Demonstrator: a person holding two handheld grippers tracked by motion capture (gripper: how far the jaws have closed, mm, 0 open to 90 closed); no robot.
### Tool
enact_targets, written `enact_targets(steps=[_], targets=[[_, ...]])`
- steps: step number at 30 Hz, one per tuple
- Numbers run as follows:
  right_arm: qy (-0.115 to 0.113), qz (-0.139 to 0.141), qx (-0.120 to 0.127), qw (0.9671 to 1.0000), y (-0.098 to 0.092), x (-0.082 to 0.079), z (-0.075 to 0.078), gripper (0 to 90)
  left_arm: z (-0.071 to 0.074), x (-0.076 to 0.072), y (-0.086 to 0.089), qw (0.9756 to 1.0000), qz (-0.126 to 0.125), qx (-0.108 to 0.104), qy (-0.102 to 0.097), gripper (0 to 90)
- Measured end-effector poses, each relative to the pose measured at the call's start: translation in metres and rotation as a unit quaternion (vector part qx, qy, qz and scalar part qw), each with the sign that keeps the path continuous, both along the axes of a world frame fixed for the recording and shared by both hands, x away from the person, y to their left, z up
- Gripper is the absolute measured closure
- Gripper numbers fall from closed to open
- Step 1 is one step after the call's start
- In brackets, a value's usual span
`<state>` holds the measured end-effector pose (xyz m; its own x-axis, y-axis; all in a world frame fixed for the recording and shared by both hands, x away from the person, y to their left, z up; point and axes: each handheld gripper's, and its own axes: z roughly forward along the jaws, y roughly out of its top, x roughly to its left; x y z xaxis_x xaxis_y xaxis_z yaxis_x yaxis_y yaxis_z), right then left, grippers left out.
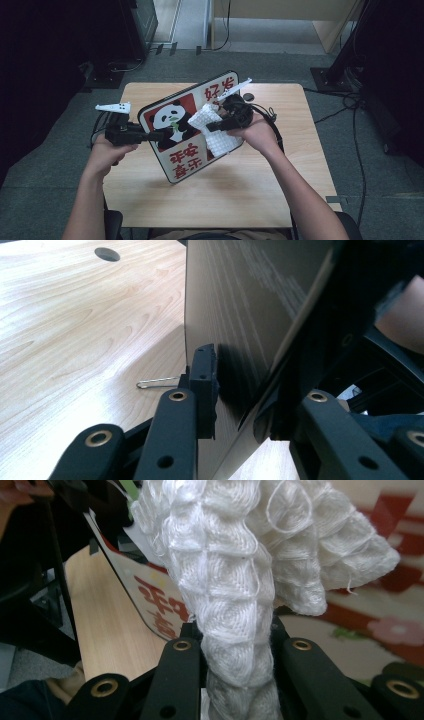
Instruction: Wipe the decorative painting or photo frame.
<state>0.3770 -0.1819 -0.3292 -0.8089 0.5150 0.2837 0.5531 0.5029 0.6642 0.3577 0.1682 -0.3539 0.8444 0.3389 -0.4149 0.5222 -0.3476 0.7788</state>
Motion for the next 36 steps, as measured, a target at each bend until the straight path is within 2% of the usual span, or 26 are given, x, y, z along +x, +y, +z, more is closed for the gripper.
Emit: enact_targets(steps=[17, 21, 30, 33, 36], targets=[[-0.019, 0.016, -0.001, 0.9997, 0.025, 0.007, 0.043, 77.5, 0.004, -0.003, 0.008, 1.0000, 0.003, -0.007, -0.003, 71.2], [-0.021, 0.019, -0.003, 0.9996, 0.032, 0.008, 0.055, 77.5, 0.005, -0.004, 0.009, 0.9999, 0.004, -0.008, -0.009, 72.4], [-0.044, 0.026, -0.002, 0.9987, 0.048, 0.010, 0.085, 77.3, 0.004, -0.005, 0.009, 0.9999, 0.006, -0.008, -0.012, 73.9], [-0.045, 0.026, -0.005, 0.9986, 0.053, 0.012, 0.090, 77.2, 0.004, -0.004, 0.010, 0.9999, 0.001, -0.009, -0.010, 73.8], [-0.043, 0.028, -0.013, 0.9986, 0.058, 0.014, 0.087, 77.2, 0.003, -0.004, 0.011, 0.9999, 0.000, -0.012, -0.010, 73.6]])
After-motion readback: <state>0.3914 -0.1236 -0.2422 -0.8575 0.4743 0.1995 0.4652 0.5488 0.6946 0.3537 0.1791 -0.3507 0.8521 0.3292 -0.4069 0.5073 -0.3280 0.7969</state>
